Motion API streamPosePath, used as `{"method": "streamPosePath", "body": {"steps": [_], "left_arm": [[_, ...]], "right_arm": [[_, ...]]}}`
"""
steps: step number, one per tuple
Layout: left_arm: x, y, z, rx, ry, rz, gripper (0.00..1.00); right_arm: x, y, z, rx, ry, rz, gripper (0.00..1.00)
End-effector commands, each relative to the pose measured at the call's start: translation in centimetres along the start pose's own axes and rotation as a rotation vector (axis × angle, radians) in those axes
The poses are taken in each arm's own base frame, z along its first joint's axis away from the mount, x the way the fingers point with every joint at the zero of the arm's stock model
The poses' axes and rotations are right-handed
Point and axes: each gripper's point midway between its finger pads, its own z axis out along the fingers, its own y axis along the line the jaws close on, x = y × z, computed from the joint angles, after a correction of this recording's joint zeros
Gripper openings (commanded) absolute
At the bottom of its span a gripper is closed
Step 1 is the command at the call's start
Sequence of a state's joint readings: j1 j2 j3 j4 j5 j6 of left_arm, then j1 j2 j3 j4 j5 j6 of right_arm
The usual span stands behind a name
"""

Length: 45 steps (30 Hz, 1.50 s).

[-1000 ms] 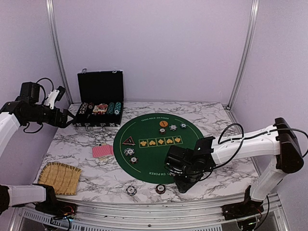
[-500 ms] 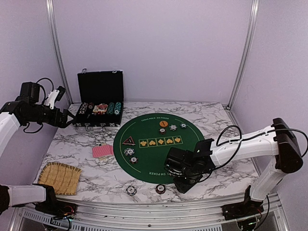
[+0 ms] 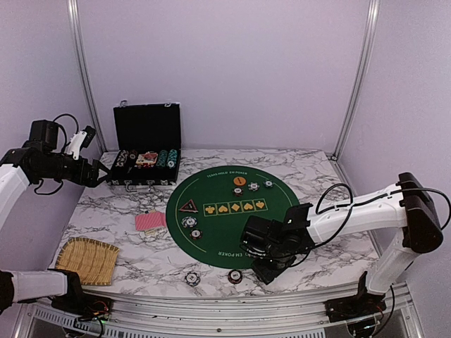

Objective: Distribute texas hold em gaming equipment

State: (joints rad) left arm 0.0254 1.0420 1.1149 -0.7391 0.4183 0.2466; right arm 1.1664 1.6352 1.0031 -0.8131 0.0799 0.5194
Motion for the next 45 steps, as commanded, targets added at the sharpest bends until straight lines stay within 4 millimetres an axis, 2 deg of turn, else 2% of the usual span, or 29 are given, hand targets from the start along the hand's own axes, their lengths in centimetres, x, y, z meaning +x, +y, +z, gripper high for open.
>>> {"method": "streamPosePath", "body": {"steps": [1, 11, 18, 22, 27, 36, 45], "left_arm": [[-0.2, -0.3, -0.8, 0.003, -0.005, -0.003, 0.99], [-0.3, -0.4, -0.8, 0.008, -0.006, -0.003, 0.99], [-0.3, -0.4, -0.8, 0.005, -0.007, -0.002, 0.99], [-0.3, -0.4, -0.8, 0.004, -0.007, 0.000, 0.99], [-0.4, -0.4, -0.9, 0.005, -0.009, -0.002, 0.99], [-0.6, -0.3, -0.9, 0.003, -0.010, 0.000, 0.99], [-0.5, -0.4, -0.9, 0.006, -0.010, -0.001, 0.99]], "right_arm": [[-0.5, -0.1, -0.4, 0.001, -0.015, 0.007, 0.56], [-1.1, 0.0, -2.3, -0.007, -0.043, 0.014, 0.51], [-1.0, 0.1, -1.9, -0.010, -0.036, 0.011, 0.44], [-0.7, 0.0, -1.4, -0.006, -0.021, 0.006, 0.48], [-0.7, 0.1, -1.2, -0.009, -0.017, 0.003, 0.48], [-1.0, 0.0, -1.8, -0.003, -0.030, 0.007, 0.32], [-2.4, 0.0, -4.2, 0.009, -0.071, 0.007, 0.25]]}}
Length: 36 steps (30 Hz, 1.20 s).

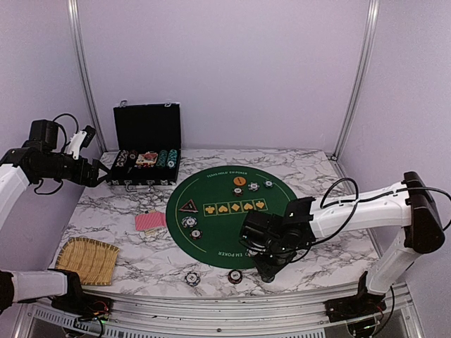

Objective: Distribute texas hold em gaming equipment

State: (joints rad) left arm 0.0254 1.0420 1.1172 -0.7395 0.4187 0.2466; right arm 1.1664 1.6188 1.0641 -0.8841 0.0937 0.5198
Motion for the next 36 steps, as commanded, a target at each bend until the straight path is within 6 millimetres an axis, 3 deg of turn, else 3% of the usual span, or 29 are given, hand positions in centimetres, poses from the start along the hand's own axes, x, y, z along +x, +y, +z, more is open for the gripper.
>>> {"method": "streamPosePath", "body": {"steps": [1, 6, 11, 16, 23, 28, 36], "left_arm": [[-0.5, -0.4, -0.9, 0.006, -0.009, -0.001, 0.99], [-0.4, -0.4, -0.8, 0.007, -0.007, 0.000, 0.99], [-0.3, -0.3, -0.8, 0.002, -0.006, 0.001, 0.99], [-0.3, -0.4, -1.1, 0.000, -0.013, 0.004, 0.99], [-0.7, -0.6, -1.4, 0.003, -0.024, 0.005, 0.99], [-0.7, -0.7, -1.4, 0.007, -0.025, 0.003, 0.99], [-0.6, -0.7, -1.3, 0.010, -0.020, 0.002, 0.99]], "right_arm": [[-1.9, 0.0, -2.6, -0.002, -0.062, 0.005, 0.25], [-3.6, 0.8, -3.9, -0.013, -0.093, -0.006, 0.25], [-7.4, 3.0, -3.9, -0.037, -0.134, -0.044, 0.24], [-12.1, 6.3, -2.7, -0.079, -0.178, -0.102, 0.23], [-17.3, 9.6, 0.1, -0.093, -0.208, -0.164, 0.23], [-19.5, 10.1, 3.0, -0.096, -0.199, -0.163, 0.22], [-20.9, 8.6, 5.0, -0.096, -0.204, -0.123, 0.23]]}}
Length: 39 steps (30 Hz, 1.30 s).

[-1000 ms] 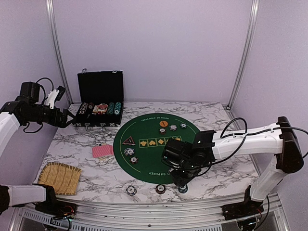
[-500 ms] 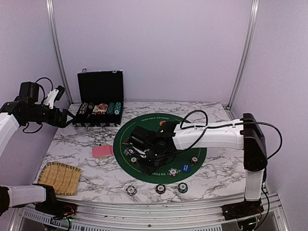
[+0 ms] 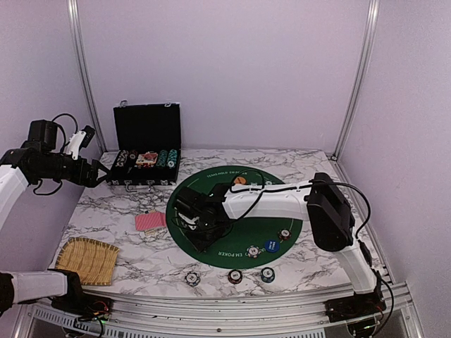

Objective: Distribute texas hold em gaming equipment

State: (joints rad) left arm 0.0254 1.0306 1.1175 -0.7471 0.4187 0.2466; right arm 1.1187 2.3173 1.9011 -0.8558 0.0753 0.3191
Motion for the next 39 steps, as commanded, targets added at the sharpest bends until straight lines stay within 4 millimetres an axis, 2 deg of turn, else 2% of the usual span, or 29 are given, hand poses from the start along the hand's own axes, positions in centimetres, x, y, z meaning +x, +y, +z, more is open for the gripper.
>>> {"method": "streamPosePath", "body": {"steps": [1, 5, 11, 15, 19, 24, 25, 30, 35, 36, 39], "left_arm": [[-0.6, -0.5, -0.9, 0.013, -0.016, 0.000, 0.99], [-0.6, -0.5, -0.8, 0.017, -0.013, -0.002, 0.99], [-0.5, -0.5, -0.9, 0.010, -0.012, 0.003, 0.99], [-0.4, -0.5, -0.8, 0.011, -0.011, 0.002, 0.99], [-0.5, -0.5, -0.8, 0.012, -0.011, 0.002, 0.99], [-0.4, -0.5, -0.8, 0.015, -0.010, 0.001, 0.99], [-0.4, -0.5, -0.7, 0.016, -0.008, 0.001, 0.99], [-0.4, -0.5, -0.7, 0.016, -0.007, 0.001, 0.99], [-0.3, -0.5, -0.6, 0.016, -0.005, 0.001, 0.99], [-0.4, -0.5, -0.6, 0.018, -0.005, 0.001, 0.99], [-0.4, -0.5, -0.7, 0.017, -0.008, 0.001, 0.99]], "right_arm": [[-1.9, -0.7, -0.3, -0.018, -0.058, 0.021, 0.23], [-1.5, -1.1, 0.3, -0.017, -0.046, 0.025, 0.28], [-0.5, -1.1, 0.6, -0.024, -0.022, 0.019, 0.46], [-0.6, -1.2, 0.0, -0.021, -0.030, 0.018, 0.59], [-1.5, -1.5, -2.0, -0.008, -0.073, 0.017, 0.68], [-2.3, -2.4, -6.3, 0.026, -0.129, 0.028, 0.71], [-2.4, -2.7, -7.7, 0.028, -0.148, 0.033, 0.71], [0.8, -4.2, -11.3, 0.051, -0.149, 0.065, 0.73], [6.8, -5.9, -12.4, 0.069, -0.068, 0.101, 0.71], [8.6, -6.4, -12.3, 0.076, -0.038, 0.112, 0.71], [11.8, -6.9, -13.1, 0.058, -0.006, 0.152, 0.75]]}}
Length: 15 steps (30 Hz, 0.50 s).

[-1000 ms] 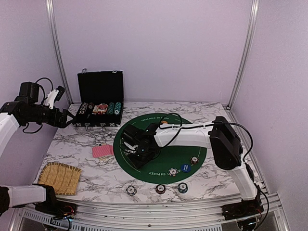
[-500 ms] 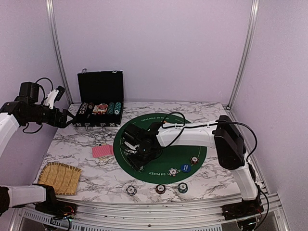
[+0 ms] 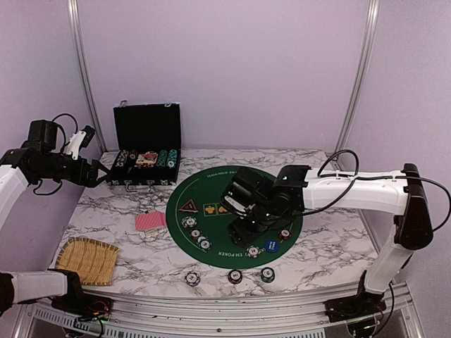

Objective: Distribute texas hold em gaming equipment

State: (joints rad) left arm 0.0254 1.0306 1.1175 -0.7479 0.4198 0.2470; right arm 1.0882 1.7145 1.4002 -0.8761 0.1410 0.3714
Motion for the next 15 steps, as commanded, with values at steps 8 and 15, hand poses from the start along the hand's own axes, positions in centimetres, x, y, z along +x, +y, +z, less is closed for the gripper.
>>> {"method": "streamPosePath", "body": {"steps": [8, 15], "left_arm": [[-0.5, -0.5, -0.6, 0.024, -0.006, -0.003, 0.99], [-0.3, -0.4, -0.4, 0.023, 0.003, -0.006, 0.99]], "right_arm": [[10.8, -2.1, -1.2, -0.020, 0.183, 0.109, 0.84], [11.2, -1.0, 0.1, -0.045, 0.199, 0.089, 0.86]]}}
